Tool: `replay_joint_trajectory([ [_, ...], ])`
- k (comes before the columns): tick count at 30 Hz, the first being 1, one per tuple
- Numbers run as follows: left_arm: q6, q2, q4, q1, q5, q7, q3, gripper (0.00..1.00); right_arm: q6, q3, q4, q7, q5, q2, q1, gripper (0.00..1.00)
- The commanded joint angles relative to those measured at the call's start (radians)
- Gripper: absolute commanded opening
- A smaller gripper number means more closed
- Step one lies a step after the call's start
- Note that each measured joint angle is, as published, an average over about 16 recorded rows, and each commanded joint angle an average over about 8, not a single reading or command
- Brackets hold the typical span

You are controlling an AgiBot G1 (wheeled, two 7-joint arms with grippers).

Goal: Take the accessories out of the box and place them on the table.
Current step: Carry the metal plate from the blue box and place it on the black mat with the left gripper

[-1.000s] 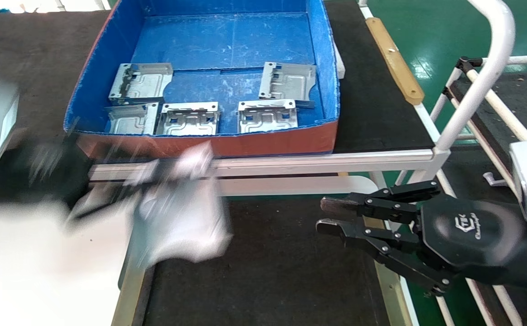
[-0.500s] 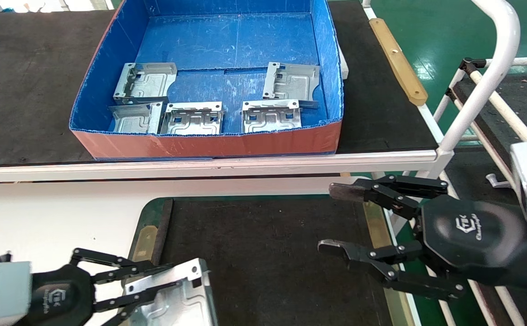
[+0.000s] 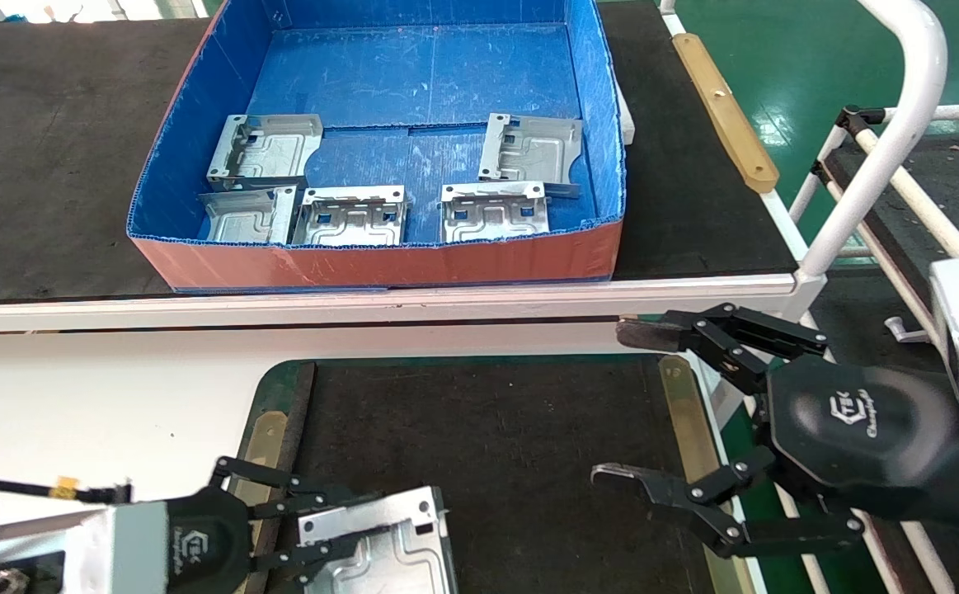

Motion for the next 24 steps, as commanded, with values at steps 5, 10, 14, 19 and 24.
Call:
replay_joint_trajectory([
  [5, -0.050, 0.075, 0.004, -0.012, 0.054, 0.026, 0.024, 0.00, 0.000, 0.000, 0.000, 0.000, 0.000, 0.000, 0.000, 1.00],
  [10, -0.095, 0.141, 0.009, -0.037, 0.101, 0.024, 0.048, 0.00, 0.000, 0.000, 0.000, 0.000, 0.000, 0.000, 0.000, 1.00],
  [14, -0.125, 0.195, 0.019, -0.061, 0.140, 0.021, 0.070, 0.00, 0.000, 0.000, 0.000, 0.000, 0.000, 0.000, 0.000, 1.00],
  [19, -0.153, 0.265, 0.054, -0.095, 0.190, 0.023, 0.099, 0.00, 0.000, 0.000, 0.000, 0.000, 0.000, 0.000, 0.000, 1.00],
  [24, -0.163, 0.344, 0.136, -0.140, 0.237, 0.039, 0.128, 0.00, 0.000, 0.000, 0.000, 0.000, 0.000, 0.000, 0.000, 1.00],
])
